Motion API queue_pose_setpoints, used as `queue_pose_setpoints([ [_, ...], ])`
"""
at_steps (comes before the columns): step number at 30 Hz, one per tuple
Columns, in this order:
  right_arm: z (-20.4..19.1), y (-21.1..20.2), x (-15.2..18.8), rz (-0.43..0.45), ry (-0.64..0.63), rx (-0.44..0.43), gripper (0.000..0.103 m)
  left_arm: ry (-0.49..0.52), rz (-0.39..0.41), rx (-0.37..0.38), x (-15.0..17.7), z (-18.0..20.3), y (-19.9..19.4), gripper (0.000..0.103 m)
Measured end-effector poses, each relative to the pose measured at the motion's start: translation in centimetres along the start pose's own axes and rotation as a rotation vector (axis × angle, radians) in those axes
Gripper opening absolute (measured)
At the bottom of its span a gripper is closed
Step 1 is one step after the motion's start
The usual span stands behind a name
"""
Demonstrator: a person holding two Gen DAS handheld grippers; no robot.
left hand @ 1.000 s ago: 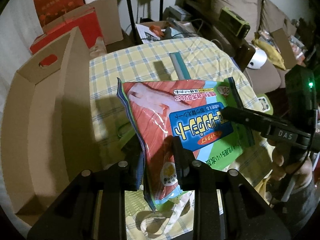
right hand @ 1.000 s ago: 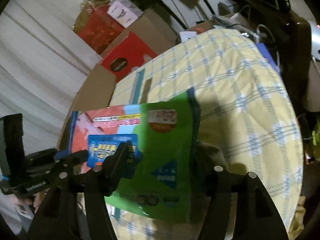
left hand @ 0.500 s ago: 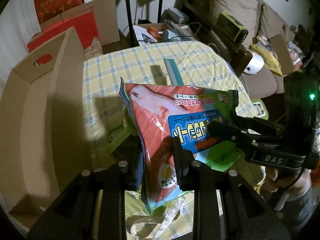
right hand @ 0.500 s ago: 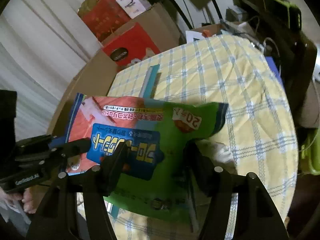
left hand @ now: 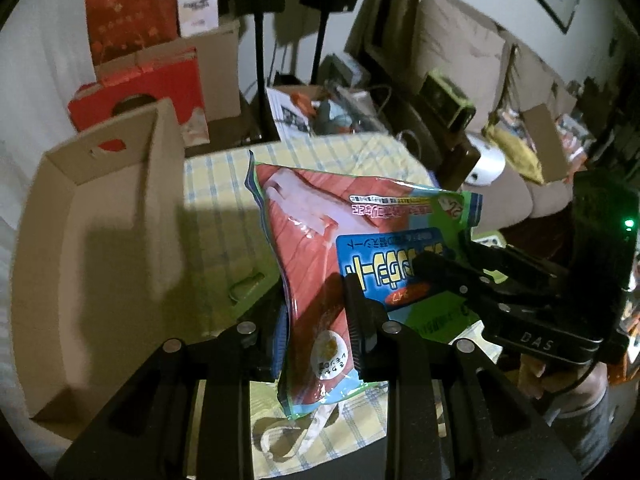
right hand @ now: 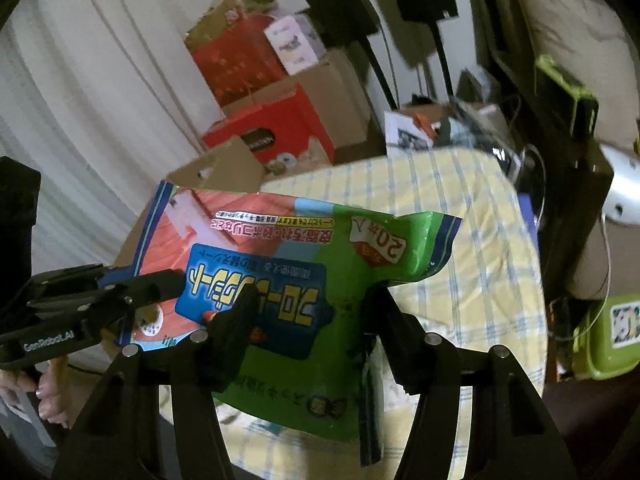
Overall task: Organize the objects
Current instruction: 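Carry the wipes packet over the cardboard box and release it inside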
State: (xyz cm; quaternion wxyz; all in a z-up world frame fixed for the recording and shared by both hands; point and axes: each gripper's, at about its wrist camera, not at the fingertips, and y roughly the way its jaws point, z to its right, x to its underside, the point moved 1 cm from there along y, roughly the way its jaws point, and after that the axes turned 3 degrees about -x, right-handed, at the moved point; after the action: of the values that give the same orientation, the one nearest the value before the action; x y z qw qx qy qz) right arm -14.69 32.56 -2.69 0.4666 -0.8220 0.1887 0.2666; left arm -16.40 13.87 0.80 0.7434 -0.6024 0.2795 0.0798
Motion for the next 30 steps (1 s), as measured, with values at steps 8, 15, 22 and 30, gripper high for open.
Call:
queue_pose_setpoints([
  [8, -4.7, -0.5, -1.3, 0.005, -0.049, 0.000, 0.061, -0.045, 0.025, -0.003, 0.0, -2.9, -2.9, 0.023],
  [15, -8.9, 0.7, -1.9, -0.006, -0.053, -0.036, 0.061, -0.074, 0.044, -0.035, 0.9, -6.8, -5.5, 0.024],
  [22, -14.0, 3.4, -2.2, -0.043, -0.085, -0.070, 0.061, -0.133, 0.040, -0.077, 1.9, -12.1, -7.6, 0.024],
  [30, -18.4, 7.5, -1.8, -0.117, -0.093, -0.117, 0.061, -0.185, 0.010, -0.115, 3.9, -17.6, -8.0, 0.024],
])
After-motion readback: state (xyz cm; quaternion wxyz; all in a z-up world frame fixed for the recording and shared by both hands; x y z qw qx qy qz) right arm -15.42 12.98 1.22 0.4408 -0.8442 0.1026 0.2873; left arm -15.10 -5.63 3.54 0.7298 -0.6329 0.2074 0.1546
